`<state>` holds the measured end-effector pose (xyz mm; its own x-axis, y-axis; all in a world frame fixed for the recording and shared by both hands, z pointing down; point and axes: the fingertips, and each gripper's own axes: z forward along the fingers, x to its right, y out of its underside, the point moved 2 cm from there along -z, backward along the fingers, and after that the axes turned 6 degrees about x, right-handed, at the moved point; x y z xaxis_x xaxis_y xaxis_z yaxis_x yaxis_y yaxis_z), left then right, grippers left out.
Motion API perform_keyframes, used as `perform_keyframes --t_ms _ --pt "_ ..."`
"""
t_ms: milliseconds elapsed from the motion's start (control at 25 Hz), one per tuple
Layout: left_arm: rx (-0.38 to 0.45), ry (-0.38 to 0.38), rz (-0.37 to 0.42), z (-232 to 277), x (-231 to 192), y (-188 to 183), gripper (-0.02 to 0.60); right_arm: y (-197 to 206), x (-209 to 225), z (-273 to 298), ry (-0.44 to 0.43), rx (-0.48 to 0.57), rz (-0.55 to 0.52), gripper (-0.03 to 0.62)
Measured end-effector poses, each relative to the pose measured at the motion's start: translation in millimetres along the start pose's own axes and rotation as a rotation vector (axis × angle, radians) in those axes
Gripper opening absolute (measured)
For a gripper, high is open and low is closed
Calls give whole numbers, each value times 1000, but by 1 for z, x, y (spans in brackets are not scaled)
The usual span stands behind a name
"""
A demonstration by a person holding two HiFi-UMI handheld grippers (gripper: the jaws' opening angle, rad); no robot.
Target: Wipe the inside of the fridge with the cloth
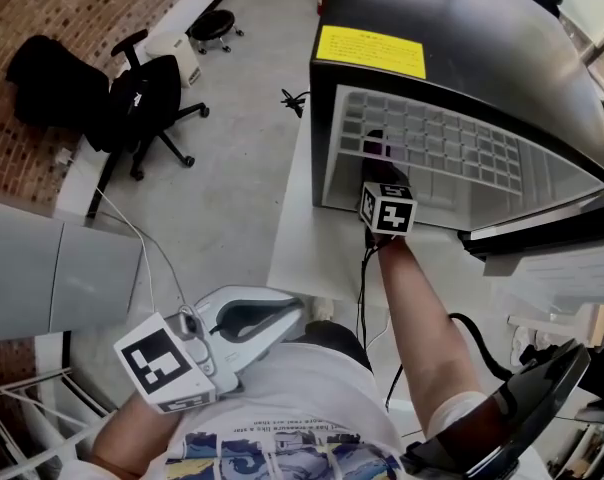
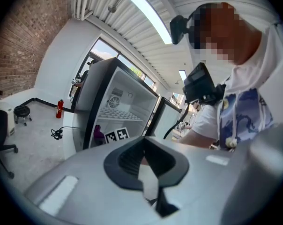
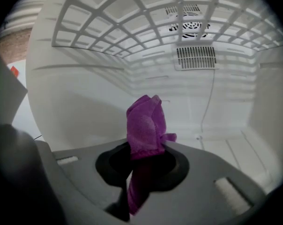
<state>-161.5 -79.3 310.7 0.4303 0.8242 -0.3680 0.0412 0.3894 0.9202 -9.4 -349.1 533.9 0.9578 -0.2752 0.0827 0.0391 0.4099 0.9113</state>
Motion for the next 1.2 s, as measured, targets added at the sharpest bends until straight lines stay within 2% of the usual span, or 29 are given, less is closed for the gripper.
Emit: perform_keyframes --t_ms 360,560,680,840,920,1200 --pt "3 -26 -1 -16 1 2 8 -4 -46 6 -127 8 125 52" --pt "0 -24 -2 -21 4 4 8 -14 -57 -1 -186 42 244 52" --pt "-1 -6 2 -20 7 4 8 -21 -57 -9 -197 63 265 52" --pt "-5 30 14 -15 13 3 8 -33 -42 -27 -164 109 241 52" --pt "-10 50 18 -12 16 3 8 -40 -26 -40 -122 140 203 52" --pt "-27 144 23 13 29 3 8 -54 75 -95 146 214 106 52"
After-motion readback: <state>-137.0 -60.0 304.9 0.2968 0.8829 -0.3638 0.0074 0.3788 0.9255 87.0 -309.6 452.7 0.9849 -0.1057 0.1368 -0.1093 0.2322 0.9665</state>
